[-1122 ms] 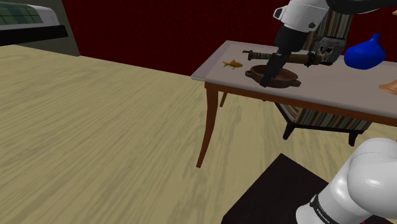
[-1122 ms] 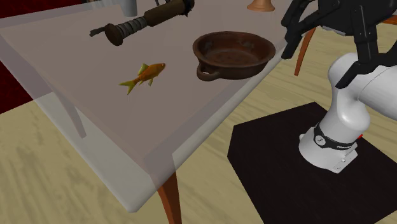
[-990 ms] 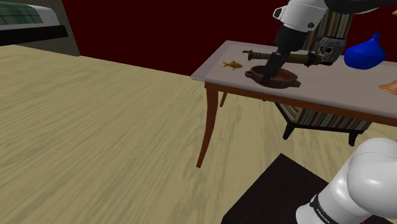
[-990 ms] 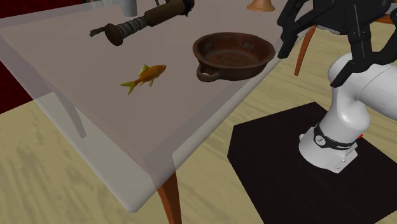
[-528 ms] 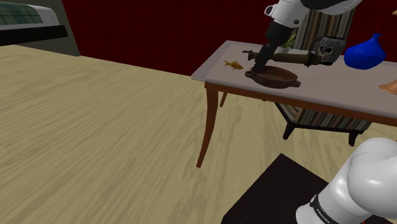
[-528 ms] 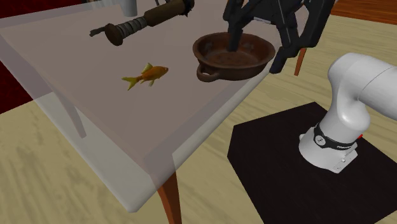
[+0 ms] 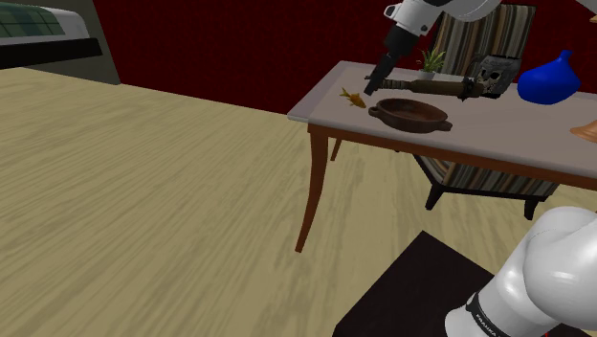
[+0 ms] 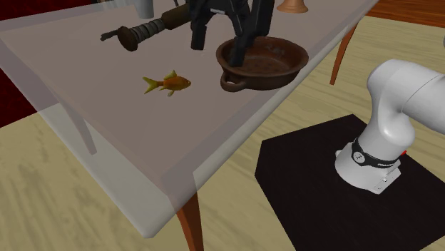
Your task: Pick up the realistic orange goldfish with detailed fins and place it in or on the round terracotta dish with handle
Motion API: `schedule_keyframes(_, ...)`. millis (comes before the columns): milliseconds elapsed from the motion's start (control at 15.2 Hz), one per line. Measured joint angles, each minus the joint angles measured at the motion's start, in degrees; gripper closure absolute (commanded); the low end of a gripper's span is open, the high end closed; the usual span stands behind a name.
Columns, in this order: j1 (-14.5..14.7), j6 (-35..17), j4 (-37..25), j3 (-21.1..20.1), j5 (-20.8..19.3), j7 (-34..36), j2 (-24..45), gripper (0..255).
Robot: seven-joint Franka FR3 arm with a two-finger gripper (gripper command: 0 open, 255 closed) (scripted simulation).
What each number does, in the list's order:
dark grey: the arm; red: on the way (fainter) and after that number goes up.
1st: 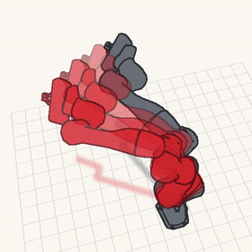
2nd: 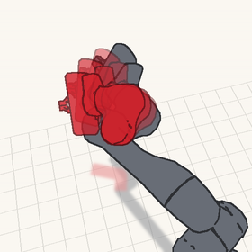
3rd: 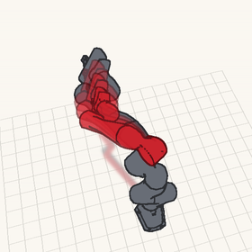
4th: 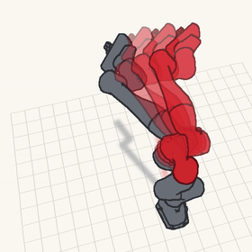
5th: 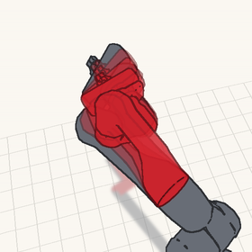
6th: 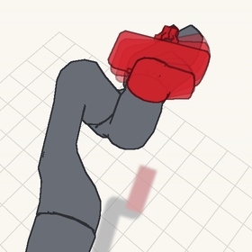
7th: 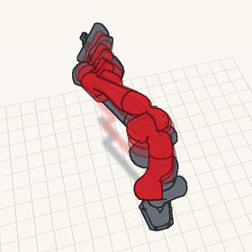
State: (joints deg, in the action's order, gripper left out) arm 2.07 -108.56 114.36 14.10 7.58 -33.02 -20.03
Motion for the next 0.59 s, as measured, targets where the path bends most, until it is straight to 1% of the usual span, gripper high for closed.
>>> schedule_keyframes(198, 0.46, 0.33, -7.16, 3.62, 3.95, -6.08, 7.05, 0)
schedule_keyframes(330, 0.62, 0.69, -11.44, 5.2, 6.8, -9.33, 11.36, 0)
schedule_keyframes(396, 0.58, 0.5, -12.08, 5.55, 7.51, -10.23, 12.29, 0)
schedule_keyframes(594, 0.79, -1.11, -11.41, 5.51, 8.25, -10.89, 13.24, 0)
